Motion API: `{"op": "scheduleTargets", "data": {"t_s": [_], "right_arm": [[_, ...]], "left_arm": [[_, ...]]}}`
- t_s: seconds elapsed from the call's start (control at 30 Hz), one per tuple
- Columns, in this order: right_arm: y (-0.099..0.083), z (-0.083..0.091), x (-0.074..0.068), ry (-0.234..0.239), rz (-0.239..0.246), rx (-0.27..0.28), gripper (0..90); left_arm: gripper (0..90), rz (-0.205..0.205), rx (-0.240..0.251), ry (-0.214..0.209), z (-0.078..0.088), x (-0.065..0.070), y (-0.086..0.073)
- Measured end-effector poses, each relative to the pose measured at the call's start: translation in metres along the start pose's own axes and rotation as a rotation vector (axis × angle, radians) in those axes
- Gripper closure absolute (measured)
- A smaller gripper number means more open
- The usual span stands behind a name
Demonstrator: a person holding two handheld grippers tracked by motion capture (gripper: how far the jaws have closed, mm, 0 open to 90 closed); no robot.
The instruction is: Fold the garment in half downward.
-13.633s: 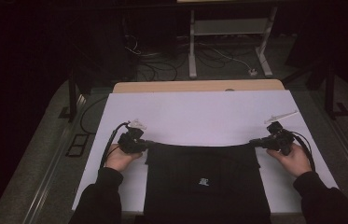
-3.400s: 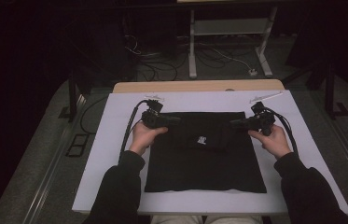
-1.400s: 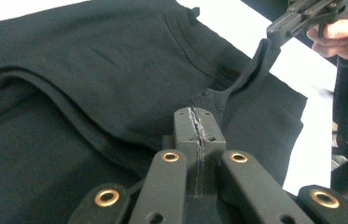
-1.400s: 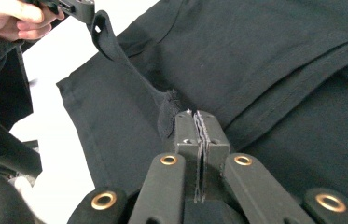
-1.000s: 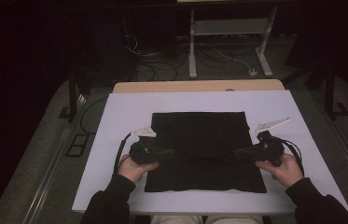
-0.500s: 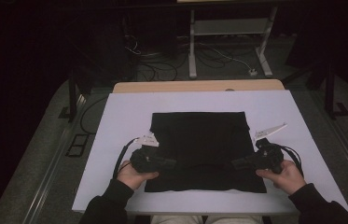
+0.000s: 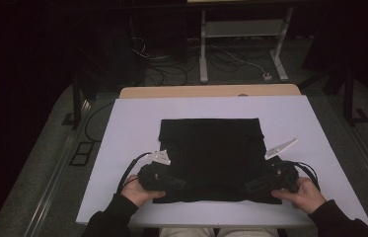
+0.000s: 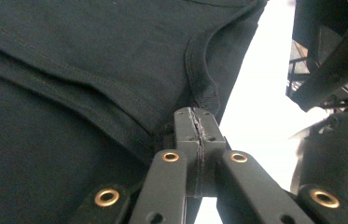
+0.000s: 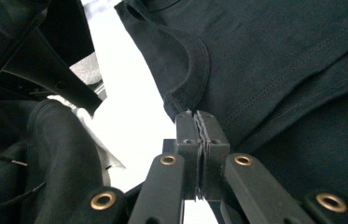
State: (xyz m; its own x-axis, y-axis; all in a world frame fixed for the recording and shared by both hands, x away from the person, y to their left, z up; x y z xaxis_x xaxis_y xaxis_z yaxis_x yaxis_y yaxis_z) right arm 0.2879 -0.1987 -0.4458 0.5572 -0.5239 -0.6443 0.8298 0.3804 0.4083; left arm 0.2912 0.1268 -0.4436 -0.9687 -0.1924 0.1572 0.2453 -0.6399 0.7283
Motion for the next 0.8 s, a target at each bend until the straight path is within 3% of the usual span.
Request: {"op": "scheduleTargets", "data": {"t_s": [0.47, 0.8], "right_arm": [[-0.009, -0.003, -0.006, 0.005, 0.011, -0.045, 86.8], [-0.015, -0.007, -0.009, 0.011, 0.009, -0.08, 86.8]], "left_arm": [[88.8, -0.031, -0.042, -0.034, -0.002, 0.011, -0.006], [88.8, -0.027, -0.064, -0.057, -0.003, 0.017, -0.01]]}}
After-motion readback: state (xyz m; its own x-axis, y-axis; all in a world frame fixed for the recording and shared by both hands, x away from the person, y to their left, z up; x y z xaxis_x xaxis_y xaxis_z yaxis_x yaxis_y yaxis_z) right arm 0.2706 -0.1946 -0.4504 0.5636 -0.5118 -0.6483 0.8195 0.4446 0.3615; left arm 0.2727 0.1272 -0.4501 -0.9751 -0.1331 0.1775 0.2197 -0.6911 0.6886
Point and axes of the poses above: each handheld gripper's, and its own axes: z roughly backward along the jaws, y roughly out of its top, x roughly to its right, the point moved 4 cm from there along -z, roughly forward along the jaws, and after that the axes turned 15 degrees about -z, right-handed, at the moved point
